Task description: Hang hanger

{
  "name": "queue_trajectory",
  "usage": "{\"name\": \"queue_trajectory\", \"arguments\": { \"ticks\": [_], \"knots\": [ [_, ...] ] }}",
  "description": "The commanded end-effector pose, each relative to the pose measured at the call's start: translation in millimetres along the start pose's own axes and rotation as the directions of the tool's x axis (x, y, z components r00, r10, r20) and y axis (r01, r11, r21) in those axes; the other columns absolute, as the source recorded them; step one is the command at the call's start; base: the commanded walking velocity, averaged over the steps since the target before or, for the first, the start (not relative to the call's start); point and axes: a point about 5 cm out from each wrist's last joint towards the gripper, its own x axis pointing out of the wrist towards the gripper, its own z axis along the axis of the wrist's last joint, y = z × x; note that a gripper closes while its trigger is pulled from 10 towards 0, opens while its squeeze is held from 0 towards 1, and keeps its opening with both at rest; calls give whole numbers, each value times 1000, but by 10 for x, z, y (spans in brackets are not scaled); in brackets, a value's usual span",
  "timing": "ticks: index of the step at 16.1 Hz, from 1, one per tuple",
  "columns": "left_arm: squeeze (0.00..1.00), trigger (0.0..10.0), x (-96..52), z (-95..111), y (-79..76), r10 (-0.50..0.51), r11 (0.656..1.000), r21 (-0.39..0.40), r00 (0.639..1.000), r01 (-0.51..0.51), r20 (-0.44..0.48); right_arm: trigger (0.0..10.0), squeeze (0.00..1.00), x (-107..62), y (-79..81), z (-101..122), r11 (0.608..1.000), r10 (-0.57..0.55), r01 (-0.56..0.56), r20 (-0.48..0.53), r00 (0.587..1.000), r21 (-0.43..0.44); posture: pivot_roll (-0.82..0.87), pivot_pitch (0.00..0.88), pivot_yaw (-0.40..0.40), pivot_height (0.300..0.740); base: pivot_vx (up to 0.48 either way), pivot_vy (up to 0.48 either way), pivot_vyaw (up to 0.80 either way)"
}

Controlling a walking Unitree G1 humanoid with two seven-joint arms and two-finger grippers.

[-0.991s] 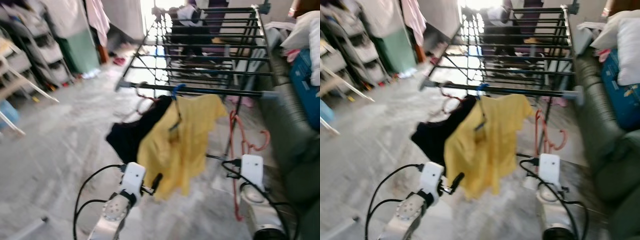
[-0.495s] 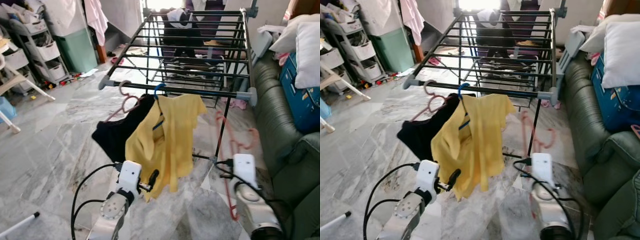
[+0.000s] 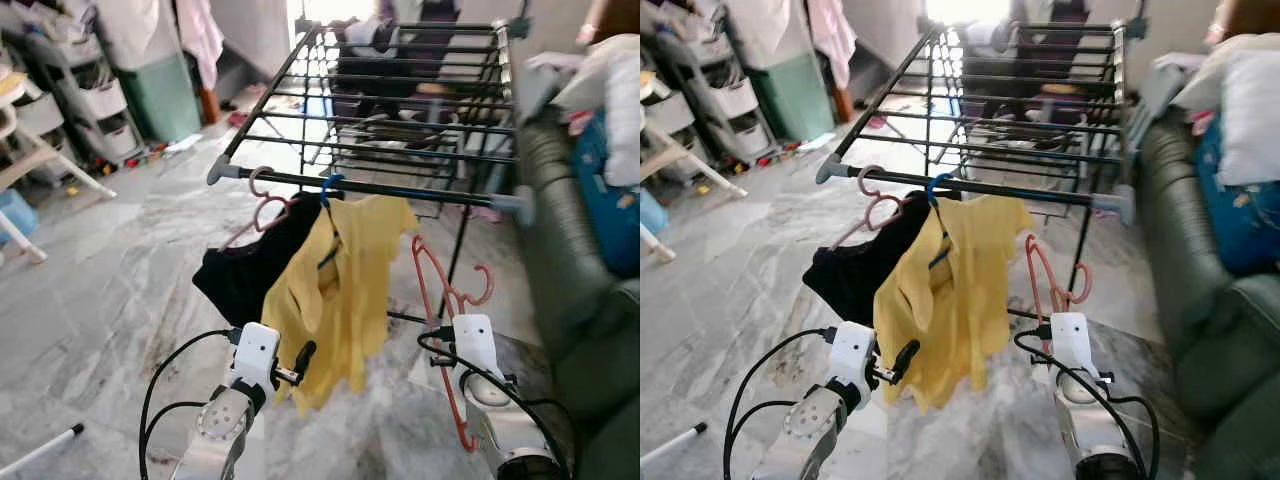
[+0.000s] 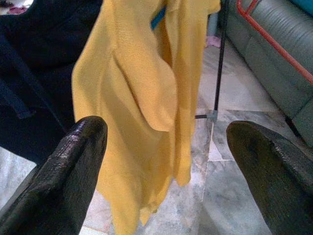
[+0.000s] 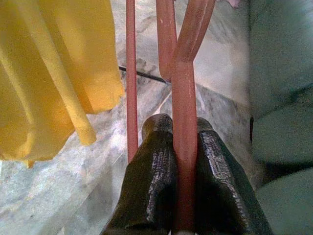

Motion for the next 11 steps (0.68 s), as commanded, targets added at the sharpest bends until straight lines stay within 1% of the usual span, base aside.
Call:
{"name": "queue_trajectory", "arguments": {
  "ticks": [1, 4, 9, 11],
  "knots": [
    [0, 10000, 7, 68, 36, 6, 1000, 11, 1000, -6, 23, 10000, 0, -20, 21, 129, 1000, -1, 2, 62, 998, -14, -140, 0, 50, 740, 345, 0, 0],
    [0, 10000, -10, 67, 58, 9, 1000, 10, 1000, -9, 24, 10000, 0, -54, 8, 77, 1000, -3, 3, 56, 998, -16, -141, 0, 52, 740, 346, 0, 0],
    [0, 10000, -57, 38, 85, 4, 1000, 16, 1000, -4, 12, 10000, 0, -113, 36, -160, 999, 24, -25, -32, 999, -25, -138, 0, 61, 740, 339, 0, 0],
    [0, 10000, -66, 28, 87, -8, 1000, 16, 1000, 8, 4, 10000, 0, -128, 46, -208, 999, 34, -35, -48, 998, -19, -137, 0, 64, 740, 354, 0, 0]
  ]
}}
